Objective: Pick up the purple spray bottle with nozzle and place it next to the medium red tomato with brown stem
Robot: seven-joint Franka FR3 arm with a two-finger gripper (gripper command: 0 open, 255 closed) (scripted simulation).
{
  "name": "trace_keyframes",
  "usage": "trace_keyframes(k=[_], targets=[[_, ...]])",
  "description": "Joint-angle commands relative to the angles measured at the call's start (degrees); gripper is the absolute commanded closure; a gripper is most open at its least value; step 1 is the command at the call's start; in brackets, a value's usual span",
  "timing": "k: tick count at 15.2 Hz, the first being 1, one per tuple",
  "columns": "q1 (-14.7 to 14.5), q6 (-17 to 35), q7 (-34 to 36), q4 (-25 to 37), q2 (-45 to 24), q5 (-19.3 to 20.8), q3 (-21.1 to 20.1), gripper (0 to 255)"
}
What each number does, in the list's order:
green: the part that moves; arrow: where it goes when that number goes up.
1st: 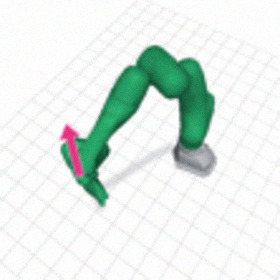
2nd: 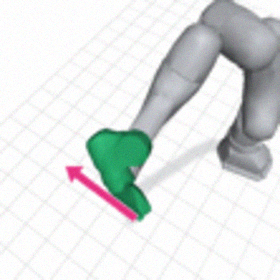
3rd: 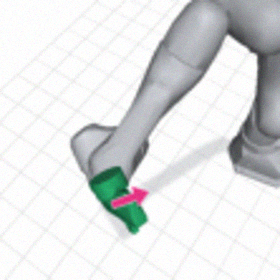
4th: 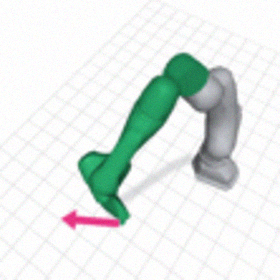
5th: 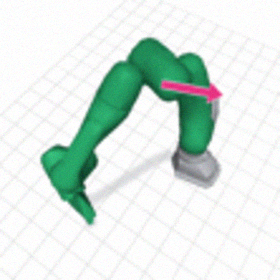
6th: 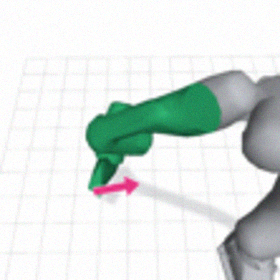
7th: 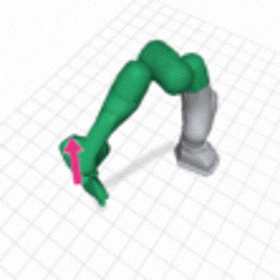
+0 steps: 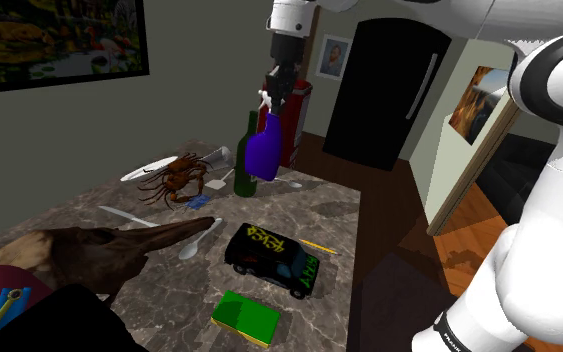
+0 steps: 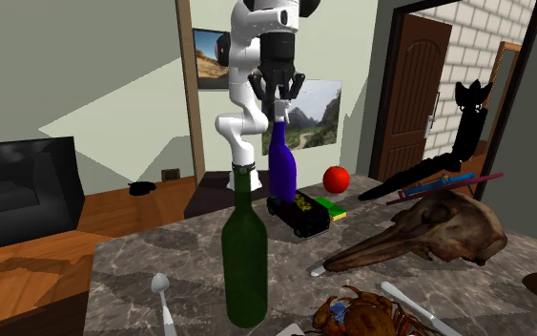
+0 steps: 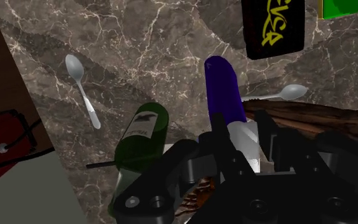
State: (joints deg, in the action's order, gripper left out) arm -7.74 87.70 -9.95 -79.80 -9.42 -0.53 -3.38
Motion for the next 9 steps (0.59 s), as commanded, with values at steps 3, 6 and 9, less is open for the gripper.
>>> trace_keyframes(k=[3,6,9], targets=[[-1.73,-0.83,3.05,-2.67,3.54,-0.15,-1.29,255],[-3.46,-1.05,6.33,-5.7,6.87,-0.44,-2.81,255],[-5.18,-1.54,9.74,-7.94,9.7,-0.83,-4.46,255]])
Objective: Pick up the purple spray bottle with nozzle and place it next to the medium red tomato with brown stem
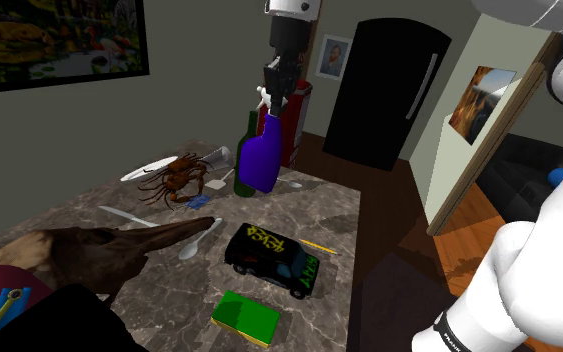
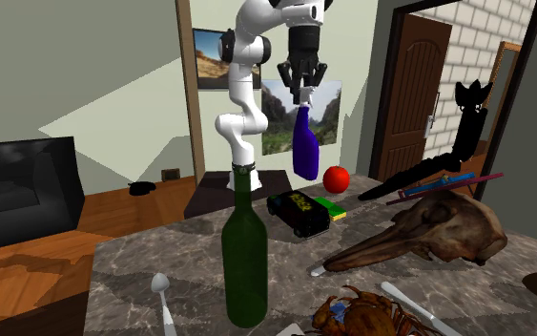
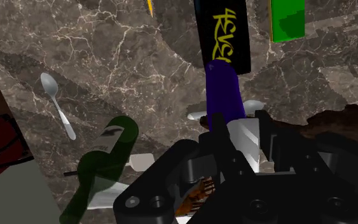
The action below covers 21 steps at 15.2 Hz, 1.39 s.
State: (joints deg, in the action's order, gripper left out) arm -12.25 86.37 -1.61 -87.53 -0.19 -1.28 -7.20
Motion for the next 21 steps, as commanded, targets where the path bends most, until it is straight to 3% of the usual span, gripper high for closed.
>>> trace_keyframes(k=[1,11,21], targets=[[-1.24,-0.43,2.56,-0.79,1.29,-0.23,-1.23,255],[-6.97,-3.4,15.08,-2.43,6.43,-1.95,-7.84,255],[-13.06,-7.35,29.54,3.37,5.19,-2.52,-15.85,255]])
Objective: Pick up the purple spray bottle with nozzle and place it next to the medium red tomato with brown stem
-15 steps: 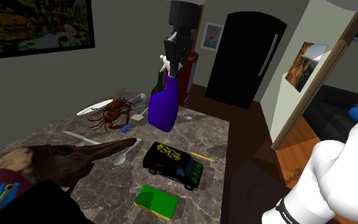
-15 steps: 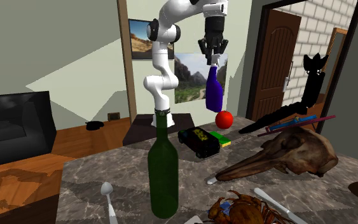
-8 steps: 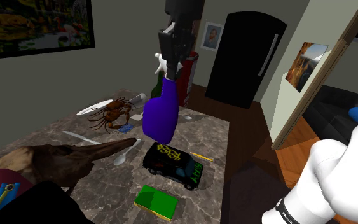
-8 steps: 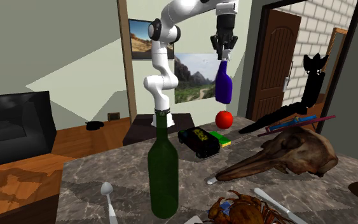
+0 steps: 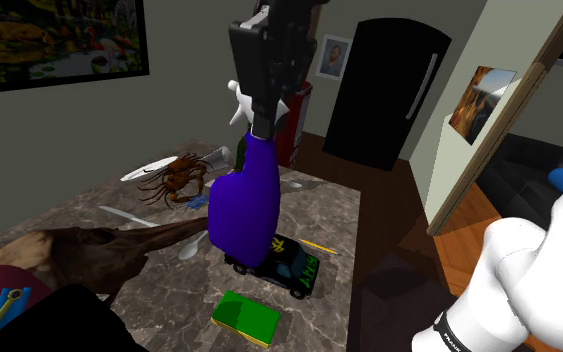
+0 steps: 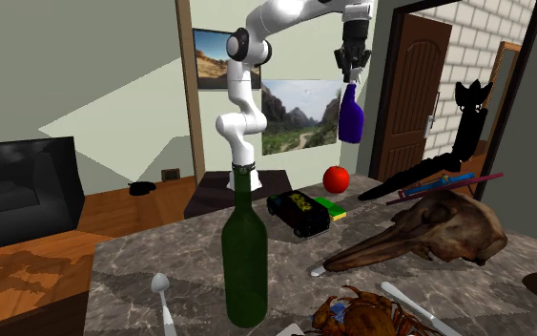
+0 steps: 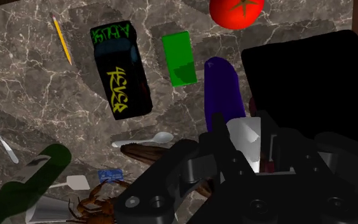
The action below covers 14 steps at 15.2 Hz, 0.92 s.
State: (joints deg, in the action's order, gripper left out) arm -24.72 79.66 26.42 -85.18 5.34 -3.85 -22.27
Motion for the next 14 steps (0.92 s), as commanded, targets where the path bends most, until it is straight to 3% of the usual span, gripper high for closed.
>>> trace_keyframes(k=[1,9,14], targets=[[-1.26,-1.08,3.09,2.05,-0.88,0.17,-1.67,255],[-8.19,-5.63,16.94,14.02,-8.75,3.76,-9.25,255],[-16.25,-10.69,26.55,27.03,-18.06,9.84,-13.65,255]])
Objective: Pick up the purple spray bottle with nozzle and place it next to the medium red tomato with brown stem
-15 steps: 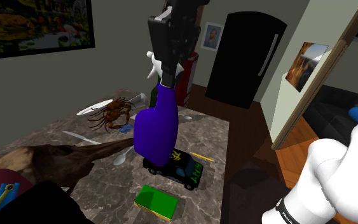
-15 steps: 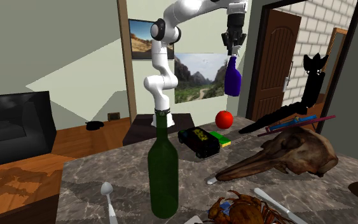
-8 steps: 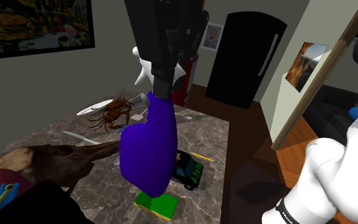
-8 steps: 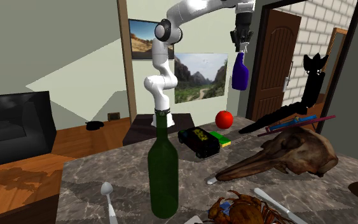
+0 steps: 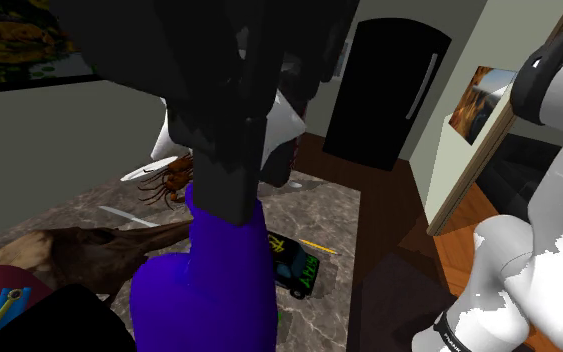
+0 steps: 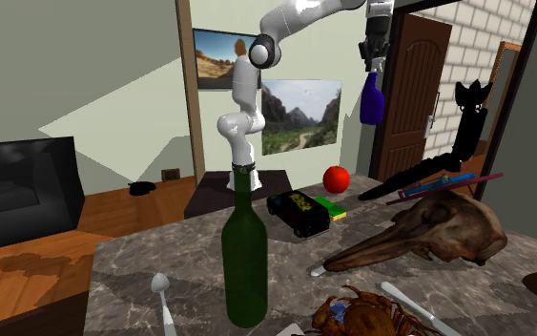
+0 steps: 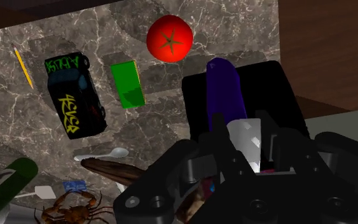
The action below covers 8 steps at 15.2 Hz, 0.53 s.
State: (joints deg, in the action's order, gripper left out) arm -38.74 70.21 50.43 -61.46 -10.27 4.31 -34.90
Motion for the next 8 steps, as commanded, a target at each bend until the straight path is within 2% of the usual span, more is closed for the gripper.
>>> trace_keyframes(k=[1,8], targets=[[-4.2,-2.47,4.08,6.26,-4.46,3.11,-1.52,255],[-0.27,6.22,1.99,-7.85,1.92,-1.23,-0.59,255]])
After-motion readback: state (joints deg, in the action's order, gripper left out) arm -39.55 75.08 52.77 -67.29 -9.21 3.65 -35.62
